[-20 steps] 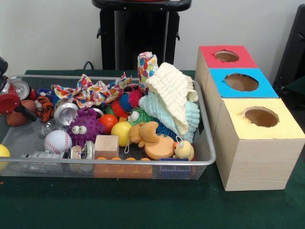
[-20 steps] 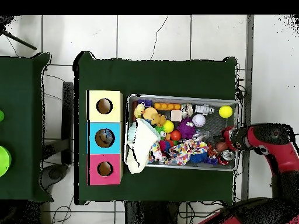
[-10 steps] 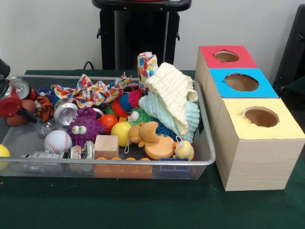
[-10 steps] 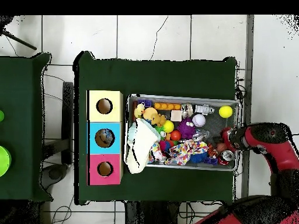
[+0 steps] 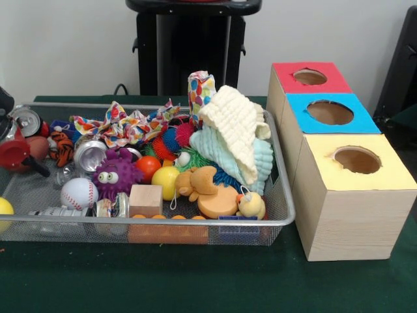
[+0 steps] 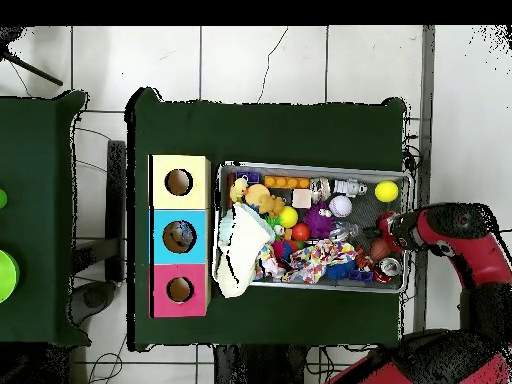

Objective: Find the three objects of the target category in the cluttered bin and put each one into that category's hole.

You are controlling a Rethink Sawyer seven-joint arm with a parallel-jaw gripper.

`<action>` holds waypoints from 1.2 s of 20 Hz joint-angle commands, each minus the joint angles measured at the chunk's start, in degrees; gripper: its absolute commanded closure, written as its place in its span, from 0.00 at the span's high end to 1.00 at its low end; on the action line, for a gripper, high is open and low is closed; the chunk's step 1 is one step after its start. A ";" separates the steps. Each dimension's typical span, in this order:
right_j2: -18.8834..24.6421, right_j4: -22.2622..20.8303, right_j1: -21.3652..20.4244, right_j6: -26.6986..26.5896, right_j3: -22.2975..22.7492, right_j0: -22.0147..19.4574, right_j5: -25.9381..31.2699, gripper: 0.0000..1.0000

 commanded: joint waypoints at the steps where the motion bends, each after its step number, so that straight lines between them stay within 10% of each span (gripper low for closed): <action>1: 3.74 -2.43 4.82 -3.20 -2.55 -2.80 -10.51 0.00; 11: 5.44 -1.44 2.54 -3.20 2.45 -4.03 -7.02 0.00; 12: 6.27 -1.74 2.42 -4.13 3.06 -4.53 -7.74 1.00; 24: 5.44 -3.20 1.40 -3.83 -1.15 -3.24 0.52 1.00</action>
